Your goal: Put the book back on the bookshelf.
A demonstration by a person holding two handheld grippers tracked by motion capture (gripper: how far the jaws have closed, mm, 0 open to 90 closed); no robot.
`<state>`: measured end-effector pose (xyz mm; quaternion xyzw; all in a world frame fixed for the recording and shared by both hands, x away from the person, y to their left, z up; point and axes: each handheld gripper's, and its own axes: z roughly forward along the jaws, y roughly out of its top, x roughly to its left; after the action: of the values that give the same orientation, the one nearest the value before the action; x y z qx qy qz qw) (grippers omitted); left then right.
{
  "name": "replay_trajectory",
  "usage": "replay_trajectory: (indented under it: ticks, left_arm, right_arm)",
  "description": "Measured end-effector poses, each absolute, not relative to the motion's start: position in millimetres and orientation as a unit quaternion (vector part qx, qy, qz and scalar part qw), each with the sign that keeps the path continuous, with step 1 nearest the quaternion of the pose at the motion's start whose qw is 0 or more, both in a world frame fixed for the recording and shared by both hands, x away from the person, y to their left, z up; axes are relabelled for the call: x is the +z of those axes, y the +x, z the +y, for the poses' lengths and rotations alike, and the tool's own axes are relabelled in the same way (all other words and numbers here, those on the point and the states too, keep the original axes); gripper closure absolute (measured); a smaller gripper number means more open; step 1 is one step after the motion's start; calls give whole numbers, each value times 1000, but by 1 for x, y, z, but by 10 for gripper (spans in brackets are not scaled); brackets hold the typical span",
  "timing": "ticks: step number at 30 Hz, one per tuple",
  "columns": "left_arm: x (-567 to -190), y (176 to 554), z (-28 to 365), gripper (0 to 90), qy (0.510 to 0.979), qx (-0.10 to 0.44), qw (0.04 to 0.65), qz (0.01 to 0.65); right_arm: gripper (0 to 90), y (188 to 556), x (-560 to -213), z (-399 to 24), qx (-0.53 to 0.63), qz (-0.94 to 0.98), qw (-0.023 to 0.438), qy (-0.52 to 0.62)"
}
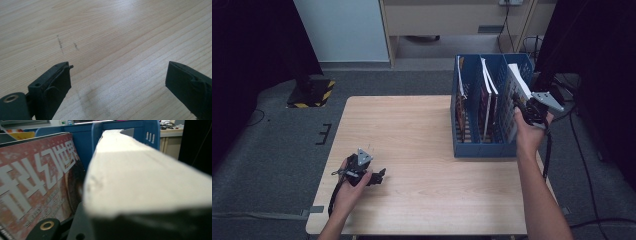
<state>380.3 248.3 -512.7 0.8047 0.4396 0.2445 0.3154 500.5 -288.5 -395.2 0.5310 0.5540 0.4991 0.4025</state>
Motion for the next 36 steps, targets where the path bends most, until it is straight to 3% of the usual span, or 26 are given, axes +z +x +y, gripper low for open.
replay_trajectory:
  ticks: [10,36]
  left_arm:
    - [-513,380,248,54,804,245,316,440]
    - [-514,381,248,54,806,245,313,438]
  right_arm:
    - [729,505,-390,-288,500,562,395,527]
    - [735,527,-390,-283,464,542,449,538]
